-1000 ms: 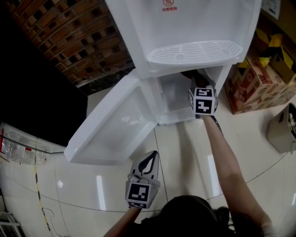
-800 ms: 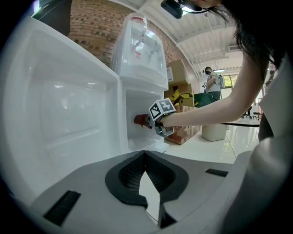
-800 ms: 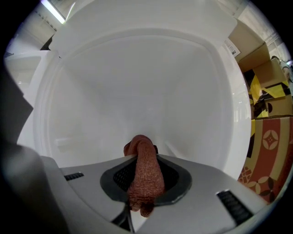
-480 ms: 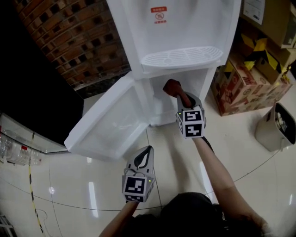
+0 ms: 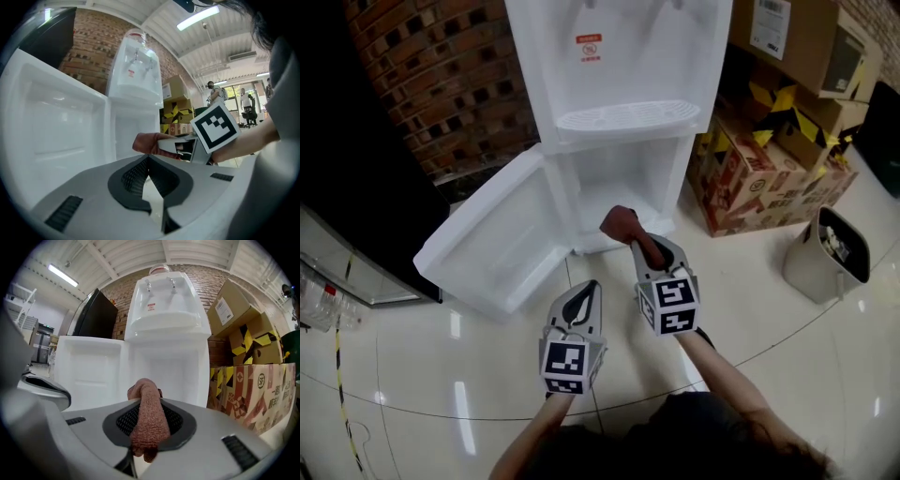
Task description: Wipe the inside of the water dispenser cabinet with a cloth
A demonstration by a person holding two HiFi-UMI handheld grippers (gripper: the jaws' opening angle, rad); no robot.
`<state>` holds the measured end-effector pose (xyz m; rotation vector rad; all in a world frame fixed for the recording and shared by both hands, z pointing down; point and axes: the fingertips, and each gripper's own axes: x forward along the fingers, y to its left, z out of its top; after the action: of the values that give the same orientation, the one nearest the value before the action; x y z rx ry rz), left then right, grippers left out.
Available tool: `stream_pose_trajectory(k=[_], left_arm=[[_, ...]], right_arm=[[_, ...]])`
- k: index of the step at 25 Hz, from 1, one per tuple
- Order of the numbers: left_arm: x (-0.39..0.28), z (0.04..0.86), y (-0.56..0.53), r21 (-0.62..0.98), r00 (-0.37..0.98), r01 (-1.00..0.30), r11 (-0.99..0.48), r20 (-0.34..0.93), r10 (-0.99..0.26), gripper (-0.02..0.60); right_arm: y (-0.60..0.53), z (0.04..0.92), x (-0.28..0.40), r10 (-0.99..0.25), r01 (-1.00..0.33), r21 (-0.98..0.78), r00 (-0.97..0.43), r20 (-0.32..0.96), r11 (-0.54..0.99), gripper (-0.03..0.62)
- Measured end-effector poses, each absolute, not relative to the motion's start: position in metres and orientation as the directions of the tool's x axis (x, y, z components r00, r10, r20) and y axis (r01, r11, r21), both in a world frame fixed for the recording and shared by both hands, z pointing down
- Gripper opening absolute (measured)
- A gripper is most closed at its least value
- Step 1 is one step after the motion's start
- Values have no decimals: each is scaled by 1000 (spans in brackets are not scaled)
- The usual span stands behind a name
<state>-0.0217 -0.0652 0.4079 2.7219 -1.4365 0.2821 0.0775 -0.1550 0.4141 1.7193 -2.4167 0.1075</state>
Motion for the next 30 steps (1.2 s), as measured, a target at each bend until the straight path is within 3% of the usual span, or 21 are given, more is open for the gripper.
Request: stream_pose_trajectory(k=[30], left_arm=[[-13, 426, -43, -5, 509, -856, -517, 166, -844, -14]], right_arm=[[-76, 433, 70, -904, -922, -54, -387, 183, 384, 74]])
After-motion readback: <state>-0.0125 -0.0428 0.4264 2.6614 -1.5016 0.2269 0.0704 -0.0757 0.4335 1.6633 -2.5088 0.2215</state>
